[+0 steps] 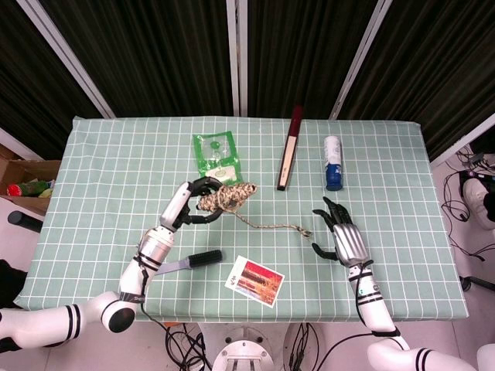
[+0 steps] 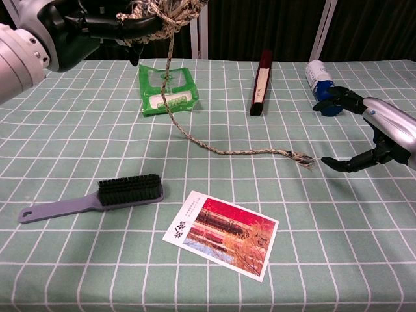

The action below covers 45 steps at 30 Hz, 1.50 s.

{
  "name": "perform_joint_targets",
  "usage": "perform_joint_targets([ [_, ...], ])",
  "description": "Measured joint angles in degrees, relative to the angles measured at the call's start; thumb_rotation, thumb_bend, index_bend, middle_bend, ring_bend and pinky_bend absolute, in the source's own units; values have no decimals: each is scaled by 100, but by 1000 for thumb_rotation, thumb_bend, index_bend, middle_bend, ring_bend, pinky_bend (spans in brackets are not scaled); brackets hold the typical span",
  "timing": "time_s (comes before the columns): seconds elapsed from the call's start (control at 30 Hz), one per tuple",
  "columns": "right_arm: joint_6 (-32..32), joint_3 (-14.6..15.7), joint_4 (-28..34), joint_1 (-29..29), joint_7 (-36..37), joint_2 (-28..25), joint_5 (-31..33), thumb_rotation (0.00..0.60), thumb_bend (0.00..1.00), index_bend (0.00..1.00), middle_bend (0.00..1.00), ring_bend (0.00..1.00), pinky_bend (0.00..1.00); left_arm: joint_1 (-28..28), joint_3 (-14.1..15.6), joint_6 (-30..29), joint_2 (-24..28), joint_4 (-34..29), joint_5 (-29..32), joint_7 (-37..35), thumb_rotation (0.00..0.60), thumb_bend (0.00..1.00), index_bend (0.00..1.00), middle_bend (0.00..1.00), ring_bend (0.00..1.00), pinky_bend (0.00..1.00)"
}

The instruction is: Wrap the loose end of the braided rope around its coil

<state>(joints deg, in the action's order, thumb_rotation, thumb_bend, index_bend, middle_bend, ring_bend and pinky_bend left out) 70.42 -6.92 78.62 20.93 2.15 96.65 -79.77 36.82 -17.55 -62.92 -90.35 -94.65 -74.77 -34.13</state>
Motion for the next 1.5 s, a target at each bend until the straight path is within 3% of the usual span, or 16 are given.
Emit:
perform_joint_targets([
  [0.47,-207,-81,-89,105,-457,154,248,600,230,263,0,0,0,-2,11,28,-14,13,7,-17,600,455,798,792,648,641],
  [0.93,-750,-461,-24,454,-1671,500,1317,600,280,380,0,0,0,1,4,82,-2,57,28,-108,600,455,798,792,648,641],
  [1.5,-790,-482,-128,614,-1965,670,1568,600,345,450,0,0,0,-22,8,108,52,90,-4,-268,600,454,798,792,648,641],
])
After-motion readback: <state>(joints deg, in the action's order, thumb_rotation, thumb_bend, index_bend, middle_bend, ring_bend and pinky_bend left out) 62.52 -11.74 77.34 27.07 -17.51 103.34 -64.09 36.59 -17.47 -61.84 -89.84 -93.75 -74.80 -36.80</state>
